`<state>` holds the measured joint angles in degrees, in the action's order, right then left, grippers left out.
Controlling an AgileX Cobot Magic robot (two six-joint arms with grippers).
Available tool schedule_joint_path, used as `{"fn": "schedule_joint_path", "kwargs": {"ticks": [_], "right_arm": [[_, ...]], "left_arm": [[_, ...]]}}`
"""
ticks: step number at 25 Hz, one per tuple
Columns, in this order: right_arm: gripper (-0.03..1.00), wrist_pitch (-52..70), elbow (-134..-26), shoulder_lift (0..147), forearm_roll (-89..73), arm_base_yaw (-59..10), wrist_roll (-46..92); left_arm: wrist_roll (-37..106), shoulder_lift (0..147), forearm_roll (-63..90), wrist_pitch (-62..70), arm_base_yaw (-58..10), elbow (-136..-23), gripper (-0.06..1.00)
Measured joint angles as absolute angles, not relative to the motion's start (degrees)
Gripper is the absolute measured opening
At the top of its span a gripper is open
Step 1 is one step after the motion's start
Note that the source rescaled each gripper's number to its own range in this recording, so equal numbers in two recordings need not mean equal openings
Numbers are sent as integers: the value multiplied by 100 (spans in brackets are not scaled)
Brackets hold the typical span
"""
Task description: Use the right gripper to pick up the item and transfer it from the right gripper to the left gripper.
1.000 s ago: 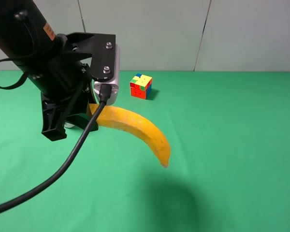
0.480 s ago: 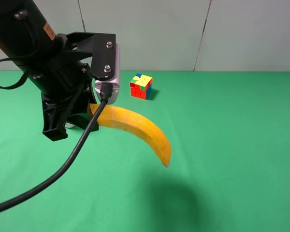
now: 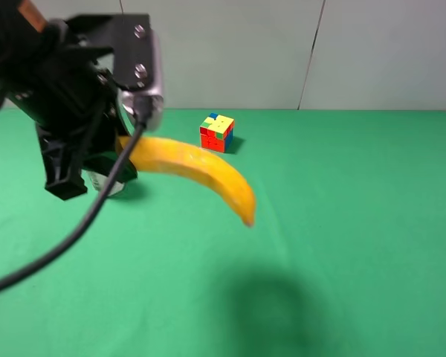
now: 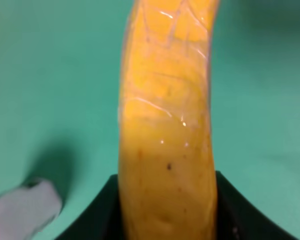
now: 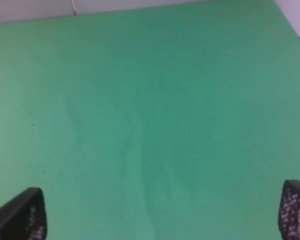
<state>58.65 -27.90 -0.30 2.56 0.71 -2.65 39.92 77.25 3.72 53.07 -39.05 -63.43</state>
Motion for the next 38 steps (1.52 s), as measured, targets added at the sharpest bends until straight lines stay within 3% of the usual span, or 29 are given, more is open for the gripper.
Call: {"fn": "schedule_joint_path", "kwargs": {"ticks": [15, 38], "right_arm": [[100, 5865, -2790, -30, 256, 71, -265], [100, 5865, -2790, -30, 256, 71, -265]], "left_arm": [[3278, 7059, 256, 5400, -2083, -6343, 0], [2435, 7568, 256, 4378, 289, -6343, 0]]}}
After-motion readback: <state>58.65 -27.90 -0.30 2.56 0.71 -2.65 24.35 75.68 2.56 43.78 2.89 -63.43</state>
